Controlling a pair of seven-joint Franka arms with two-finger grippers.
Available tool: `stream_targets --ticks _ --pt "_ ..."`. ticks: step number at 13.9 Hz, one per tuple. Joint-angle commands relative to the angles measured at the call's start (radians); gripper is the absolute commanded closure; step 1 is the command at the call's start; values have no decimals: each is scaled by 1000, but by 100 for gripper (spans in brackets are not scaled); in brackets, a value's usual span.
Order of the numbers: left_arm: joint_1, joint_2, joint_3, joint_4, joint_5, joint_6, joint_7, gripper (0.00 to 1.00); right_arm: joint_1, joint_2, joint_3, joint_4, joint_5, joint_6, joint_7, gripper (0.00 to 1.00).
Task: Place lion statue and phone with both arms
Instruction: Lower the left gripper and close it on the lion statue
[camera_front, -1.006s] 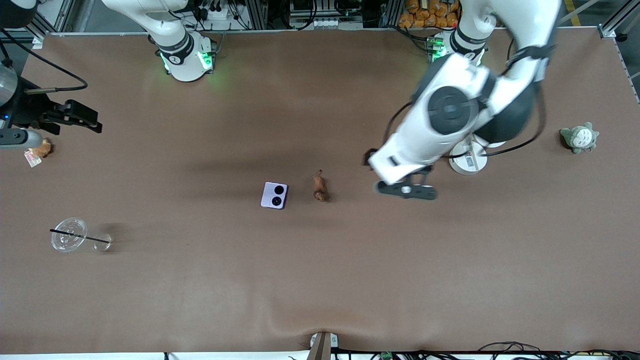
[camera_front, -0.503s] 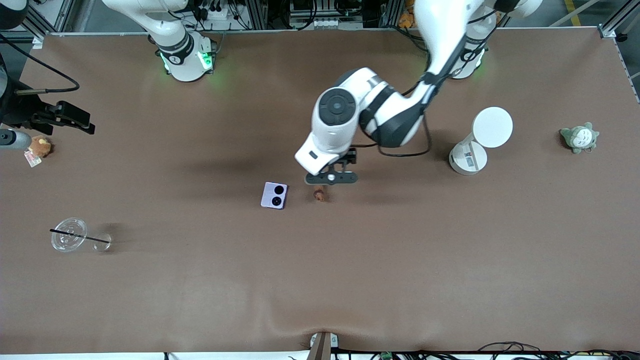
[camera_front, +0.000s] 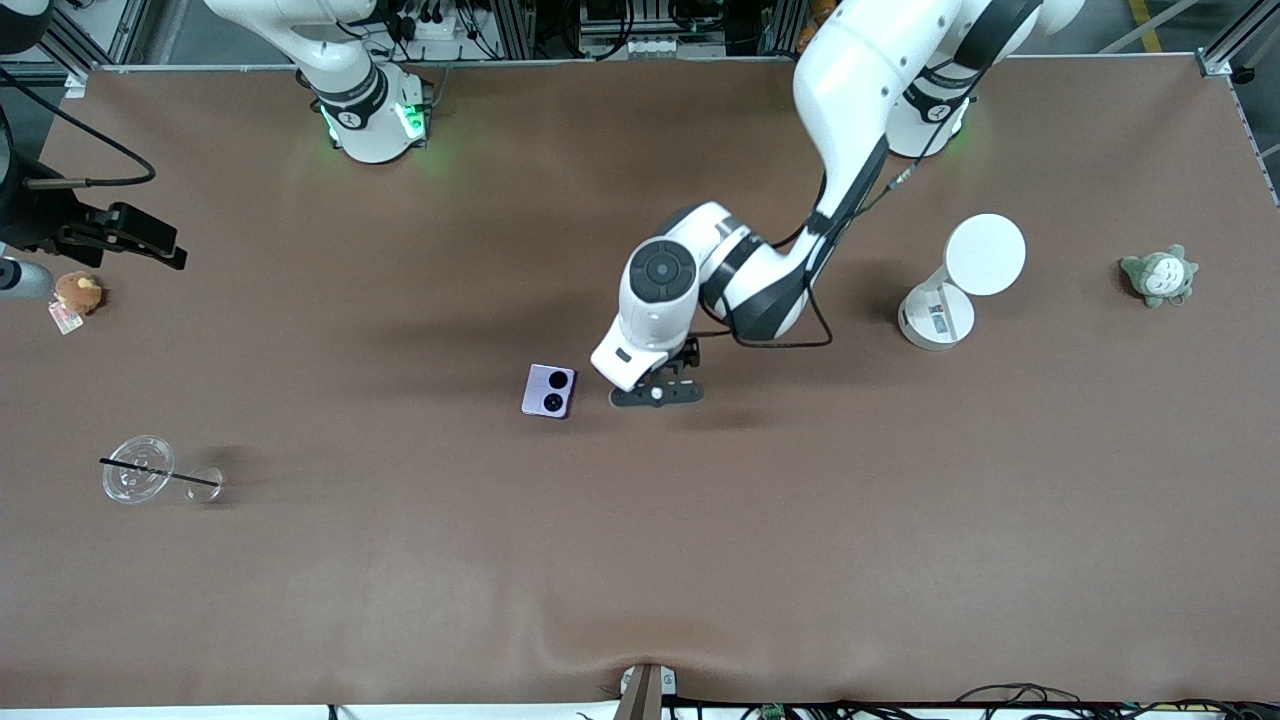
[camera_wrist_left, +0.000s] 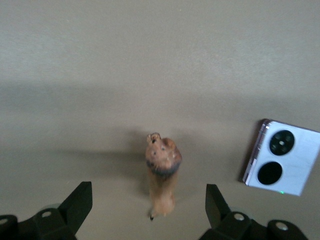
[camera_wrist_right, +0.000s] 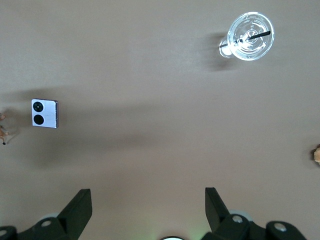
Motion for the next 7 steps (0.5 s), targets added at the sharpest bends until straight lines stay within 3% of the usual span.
stream_targets --ticks 1,4,7 --pt "-9 30 5 29 20 11 -15 0 -9 -11 12 2 -6 -8 21 0" --pt "-12 43 5 29 17 13 -18 0 -9 -10 12 2 -6 -5 19 0" --pt "-37 57 9 29 20 16 -23 12 -4 -8 12 2 -6 -3 21 0"
